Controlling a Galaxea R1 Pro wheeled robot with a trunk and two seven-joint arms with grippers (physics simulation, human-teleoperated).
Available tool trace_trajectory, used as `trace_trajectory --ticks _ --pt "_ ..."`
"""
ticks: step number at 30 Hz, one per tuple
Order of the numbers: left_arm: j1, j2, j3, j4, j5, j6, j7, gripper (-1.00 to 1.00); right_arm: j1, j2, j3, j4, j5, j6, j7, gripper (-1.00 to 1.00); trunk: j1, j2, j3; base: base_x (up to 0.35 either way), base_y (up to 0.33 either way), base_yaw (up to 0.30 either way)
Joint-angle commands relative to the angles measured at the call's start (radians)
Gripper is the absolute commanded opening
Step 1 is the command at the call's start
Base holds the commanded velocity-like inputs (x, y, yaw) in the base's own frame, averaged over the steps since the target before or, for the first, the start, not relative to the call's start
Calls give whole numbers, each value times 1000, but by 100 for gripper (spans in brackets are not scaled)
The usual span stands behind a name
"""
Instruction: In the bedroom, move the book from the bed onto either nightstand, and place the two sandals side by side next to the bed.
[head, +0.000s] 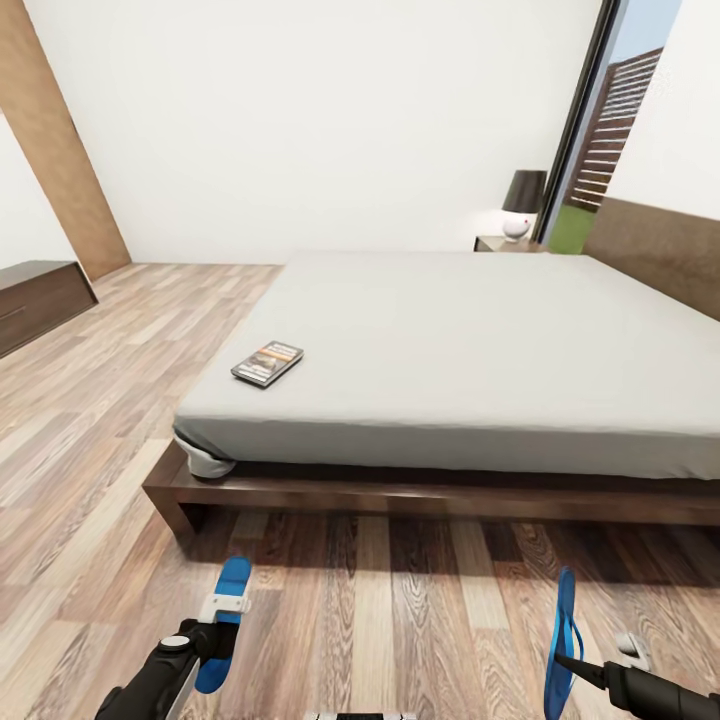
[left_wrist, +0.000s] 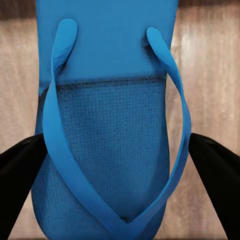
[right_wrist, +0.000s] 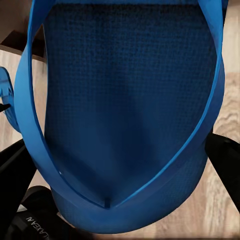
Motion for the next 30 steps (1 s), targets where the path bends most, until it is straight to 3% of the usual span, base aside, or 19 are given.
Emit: trace_trajectory --ticks 1,30 --pt "0 -1 8 -2 -10 4 -9 -100 -2 0 6 3 -11 6 5 -100 0 -1 -5 0 0 0" --pt "0 -2 8 -2 -12 4 -9 -100 -1 0 6 3 -11 6 3 -100 13 -7 -117 0 0 0"
